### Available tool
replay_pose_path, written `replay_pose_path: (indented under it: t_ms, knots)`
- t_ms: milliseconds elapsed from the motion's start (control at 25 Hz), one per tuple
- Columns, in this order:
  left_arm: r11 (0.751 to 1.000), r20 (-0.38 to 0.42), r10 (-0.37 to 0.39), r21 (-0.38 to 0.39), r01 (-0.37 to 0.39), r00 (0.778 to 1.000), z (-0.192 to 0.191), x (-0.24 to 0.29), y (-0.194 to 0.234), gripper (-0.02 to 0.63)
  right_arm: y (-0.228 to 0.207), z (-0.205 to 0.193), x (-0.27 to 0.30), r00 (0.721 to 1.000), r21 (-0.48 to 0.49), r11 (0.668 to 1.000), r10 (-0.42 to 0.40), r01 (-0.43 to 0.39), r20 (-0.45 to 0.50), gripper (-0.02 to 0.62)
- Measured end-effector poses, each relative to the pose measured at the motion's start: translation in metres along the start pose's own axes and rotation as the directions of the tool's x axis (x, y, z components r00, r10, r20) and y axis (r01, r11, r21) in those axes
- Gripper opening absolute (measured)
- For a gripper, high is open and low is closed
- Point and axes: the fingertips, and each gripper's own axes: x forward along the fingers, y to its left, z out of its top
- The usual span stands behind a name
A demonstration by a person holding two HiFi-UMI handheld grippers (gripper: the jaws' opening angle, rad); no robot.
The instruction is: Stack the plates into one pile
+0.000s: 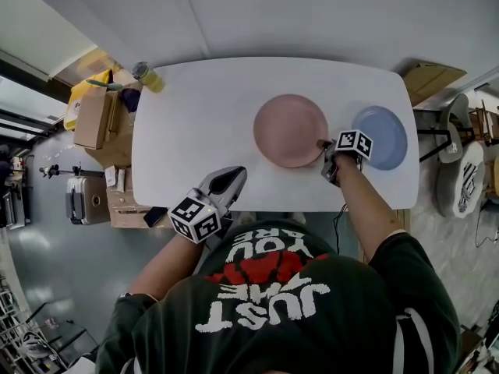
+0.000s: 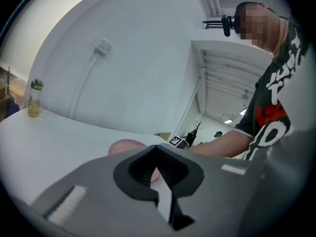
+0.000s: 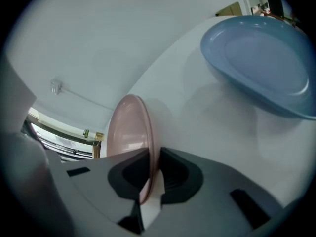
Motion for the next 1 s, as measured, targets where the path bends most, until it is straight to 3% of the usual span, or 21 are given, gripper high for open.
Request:
replay_pose_path:
  t_ms: [160,320,440,640,840,1000]
  knots:
    - [1.000,-0.002,-0.022,-0.002,0.022,1.000,0.001,0.009,-0.003,0.008,0.006,0.009,-0.015,1.000,-0.048,0.999,0.016,-0.016,0.014,0.041]
    - [0.997,-0.009,-0.069,0.014,0.069,0.998,0.005,0.032,-0.022,0.008,-0.010,0.043,-0.070,0.994,-0.018,0.999,0.045,-0.043,0.100,0.041]
    - [0.994,-0.019,-0.106,0.019,0.106,0.994,0.006,0.056,-0.038,0.008,-0.047,0.082,-0.128,0.981,0.023,1.000,0.010,-0.015,0.191,0.041]
    - [0.986,-0.050,-0.163,0.038,0.165,0.985,0.005,0.096,-0.074,0.008,-0.140,0.132,-0.213,0.947,0.126,0.988,-0.122,0.088,0.296,0.041]
    - [0.984,-0.067,-0.164,0.053,0.168,0.984,0.003,0.119,-0.093,0.008,-0.212,0.137,-0.234,0.939,0.225,0.964,-0.203,0.142,0.278,0.041]
    - [0.988,-0.075,-0.143,0.053,0.147,0.987,-0.001,0.124,-0.098,0.008,-0.233,0.127,-0.217,0.953,0.281,0.954,-0.177,0.104,0.248,0.041]
